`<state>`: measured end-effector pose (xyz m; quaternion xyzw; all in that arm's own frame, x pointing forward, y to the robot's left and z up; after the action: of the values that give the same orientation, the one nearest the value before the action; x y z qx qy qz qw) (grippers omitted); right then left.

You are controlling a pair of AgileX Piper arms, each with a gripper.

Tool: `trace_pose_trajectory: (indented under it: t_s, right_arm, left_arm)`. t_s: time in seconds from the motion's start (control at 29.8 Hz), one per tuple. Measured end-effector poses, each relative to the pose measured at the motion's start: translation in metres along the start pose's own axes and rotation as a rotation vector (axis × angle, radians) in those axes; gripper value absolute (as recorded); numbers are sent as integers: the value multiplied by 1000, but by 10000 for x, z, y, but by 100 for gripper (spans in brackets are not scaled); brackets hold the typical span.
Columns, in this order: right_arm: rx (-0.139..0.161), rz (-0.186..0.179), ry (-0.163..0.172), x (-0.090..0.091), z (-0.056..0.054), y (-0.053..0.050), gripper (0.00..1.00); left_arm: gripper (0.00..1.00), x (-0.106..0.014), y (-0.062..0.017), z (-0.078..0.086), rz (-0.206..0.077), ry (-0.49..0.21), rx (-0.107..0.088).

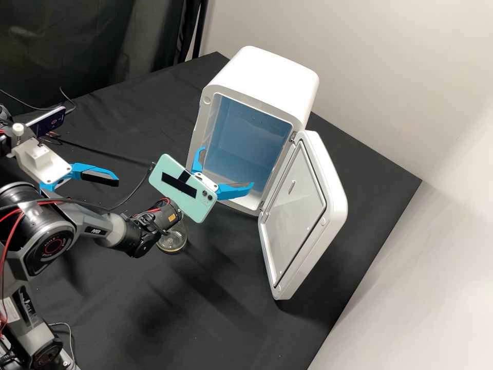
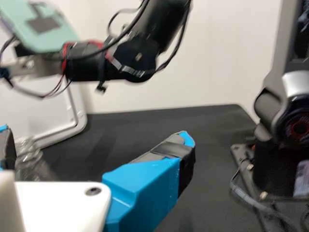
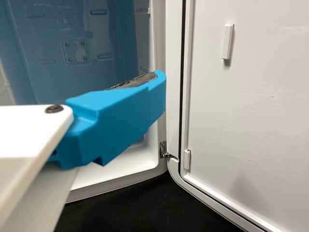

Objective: Place the flask in the incubator

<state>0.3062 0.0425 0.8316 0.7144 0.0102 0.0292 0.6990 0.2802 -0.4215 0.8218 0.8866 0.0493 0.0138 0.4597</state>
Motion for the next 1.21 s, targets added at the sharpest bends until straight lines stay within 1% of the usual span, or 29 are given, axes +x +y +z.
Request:
trace_pose_trajectory:
  t_s: [0.1, 0.2, 0.23, 0.27, 0.34, 0.37, 0.44, 0.54, 0.57, 0.67, 0.77, 0.97, 1.07, 1.14, 1.21]
  right_arm:
    - [0, 0, 0, 0, 0, 0, 100]
    - [0, 0, 0, 0, 0, 0, 100]
    - [0, 0, 0, 0, 0, 0, 100]
    - [0, 0, 0, 0, 0, 0, 100]
    - [0, 0, 0, 0, 0, 0, 100]
    - [0, 0, 0, 0, 0, 0, 100]
    - [0, 0, 0, 0, 0, 0, 100]
    - [0, 0, 0, 0, 0, 0, 100]
    - [0, 0, 0, 0, 0, 0, 100]
    - [0, 0, 0, 0, 0, 0, 100]
    - [0, 0, 0, 0, 0, 0, 100]
    - [0, 0, 0, 0, 0, 0, 100]
    - [0, 0, 0, 0, 0, 0, 100]
    - [0, 0, 0, 0, 0, 0, 100]
    - [0, 0, 0, 0, 0, 0, 100]
  left_arm:
    - [100, -78, -60, -83, -10, 19, -17]
    - [100, -141, -98, -173, -14, 53, -46]
    - [100, -167, -117, -200, -19, 64, -53]
    - [100, -189, -129, -226, -19, 74, -61]
    - [100, -246, -166, -286, -28, 97, -78]
    - [100, -271, -171, -316, -30, 110, -83]
    - [100, -327, -194, -374, -39, 130, -84]
    - [100, -384, -203, -431, -29, 141, -97]
    - [100, -406, -211, -445, -27, 143, -97]
    - [100, -459, -242, -470, -34, 150, -95]
    - [100, -511, -272, -501, -42, 166, -99]
    - [100, -554, -308, -519, -47, 155, -90]
    - [100, -582, -326, -542, -55, 163, -91]
    - [100, -613, -329, -572, -51, 169, -89]
    - [100, -635, -331, -597, -42, 176, -91]
